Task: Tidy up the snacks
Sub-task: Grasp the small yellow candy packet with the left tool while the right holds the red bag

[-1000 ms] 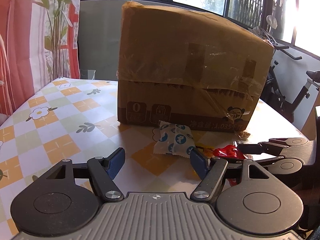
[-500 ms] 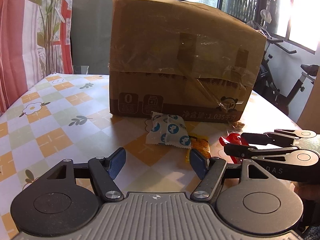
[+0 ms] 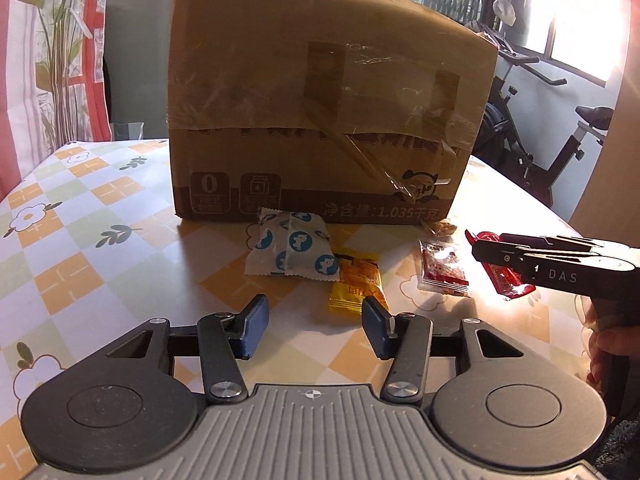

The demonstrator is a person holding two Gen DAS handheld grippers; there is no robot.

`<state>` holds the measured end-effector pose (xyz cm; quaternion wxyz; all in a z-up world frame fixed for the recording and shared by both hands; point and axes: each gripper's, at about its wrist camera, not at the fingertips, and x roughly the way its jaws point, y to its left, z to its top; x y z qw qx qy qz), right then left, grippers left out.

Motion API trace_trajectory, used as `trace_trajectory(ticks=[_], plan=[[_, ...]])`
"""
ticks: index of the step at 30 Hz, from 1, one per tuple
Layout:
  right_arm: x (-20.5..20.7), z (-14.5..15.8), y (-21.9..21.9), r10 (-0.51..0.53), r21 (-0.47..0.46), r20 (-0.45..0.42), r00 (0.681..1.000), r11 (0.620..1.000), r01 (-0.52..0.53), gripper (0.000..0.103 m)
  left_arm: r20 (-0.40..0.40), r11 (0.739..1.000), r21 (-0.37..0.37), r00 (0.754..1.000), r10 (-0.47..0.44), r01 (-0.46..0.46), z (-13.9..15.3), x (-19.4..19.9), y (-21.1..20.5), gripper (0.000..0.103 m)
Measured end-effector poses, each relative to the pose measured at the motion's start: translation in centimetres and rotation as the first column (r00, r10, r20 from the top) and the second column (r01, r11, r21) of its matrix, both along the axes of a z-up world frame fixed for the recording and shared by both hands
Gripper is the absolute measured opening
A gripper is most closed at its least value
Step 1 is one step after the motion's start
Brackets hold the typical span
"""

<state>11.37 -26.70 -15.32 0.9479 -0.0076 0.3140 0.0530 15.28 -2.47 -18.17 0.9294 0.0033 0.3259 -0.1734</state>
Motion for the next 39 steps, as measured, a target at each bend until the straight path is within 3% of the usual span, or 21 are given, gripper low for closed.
trace_trajectory(ticks=[7,15,22,32,39], plan=[[-0.2,0.0,0.1,0.048,0.003,0.006,0.999,0.999,-0.048,0.049,-0.032,0.999,0.009,0.999,-0.041,0.041,0.0,1.2,-2.1,0.053],[-0.3,0.2,-1.4,-0.001,0.079,0.018,1.0,0.997,0.0,0.049,-0.044,0.994,0.042,0.995,-0.095,0.097,-0.2,2.7,-4.8,0.048],[-0.3,0.2,-1.0,0.014,0.069,0.022,1.0,0.997,-0.015,0.049,-0.041,0.991,0.081,0.994,-0.1,0.103,-0.8,4.5,-6.4,0.048],[-0.3,0.1,-1.0,0.019,0.066,0.015,1.0,0.998,-0.02,0.049,-0.004,0.985,0.121,0.993,-0.12,0.119,-1.3,5.0,-7.0,0.049],[-0.3,0.1,-1.0,0.019,0.066,0.015,1.0,0.998,-0.02,0.049,-0.019,0.988,0.118,0.995,-0.099,0.101,-1.4,5.0,-6.4,0.049]])
